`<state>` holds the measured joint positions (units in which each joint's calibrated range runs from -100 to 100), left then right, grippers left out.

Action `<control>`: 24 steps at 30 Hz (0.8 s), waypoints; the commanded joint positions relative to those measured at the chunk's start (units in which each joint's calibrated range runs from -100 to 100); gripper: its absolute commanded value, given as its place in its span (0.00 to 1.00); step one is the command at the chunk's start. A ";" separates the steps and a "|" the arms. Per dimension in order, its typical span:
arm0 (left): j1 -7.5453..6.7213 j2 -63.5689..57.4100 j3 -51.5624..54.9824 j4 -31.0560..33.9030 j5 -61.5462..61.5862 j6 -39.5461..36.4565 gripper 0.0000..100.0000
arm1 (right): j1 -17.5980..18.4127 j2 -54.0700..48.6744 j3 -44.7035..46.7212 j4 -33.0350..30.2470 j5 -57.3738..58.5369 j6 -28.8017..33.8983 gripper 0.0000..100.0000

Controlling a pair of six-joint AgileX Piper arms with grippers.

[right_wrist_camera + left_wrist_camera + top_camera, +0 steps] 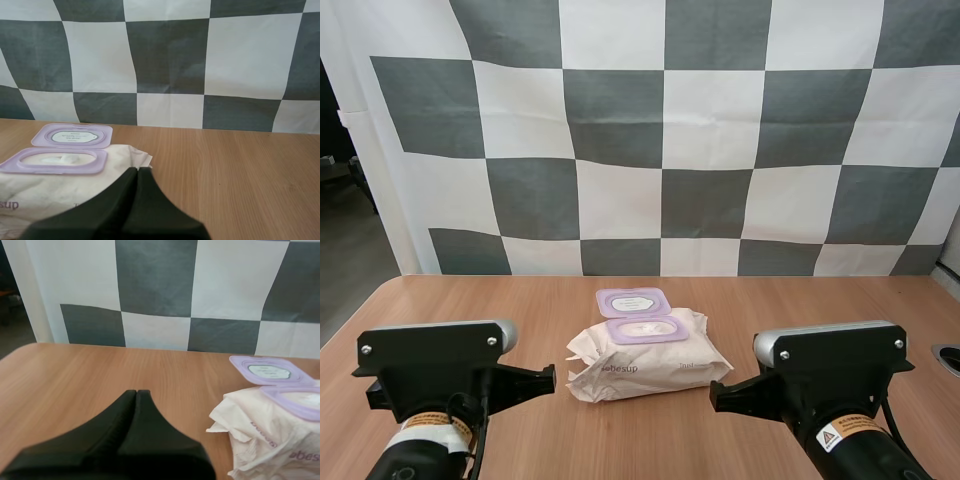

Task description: Open the wet wipes lid

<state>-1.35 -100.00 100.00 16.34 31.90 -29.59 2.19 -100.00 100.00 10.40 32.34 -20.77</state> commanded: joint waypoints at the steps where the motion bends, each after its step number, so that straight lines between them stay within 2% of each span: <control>1: -0.06 0.00 0.00 -1.19 0.04 -1.42 0.00 | -0.01 0.00 0.00 0.07 0.07 -0.03 0.00; 9: -0.06 0.00 0.00 -1.87 0.04 -1.42 0.00 | -0.02 0.00 0.00 0.07 0.07 -0.03 0.00; 12: -0.06 0.00 0.00 -4.41 0.04 0.78 0.00 | -0.02 0.00 0.00 0.07 0.07 -0.03 0.00; 17: -0.06 0.00 0.00 -12.16 -0.82 9.11 0.00 | -0.02 0.00 0.00 0.07 0.07 -0.03 0.00; 24: -0.06 0.00 0.00 -13.09 -1.02 10.13 0.00 | -0.02 0.00 0.00 0.07 0.07 -0.03 0.00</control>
<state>-1.35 -100.00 100.00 3.36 30.89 -19.57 2.19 -100.00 100.00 10.40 32.34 -20.77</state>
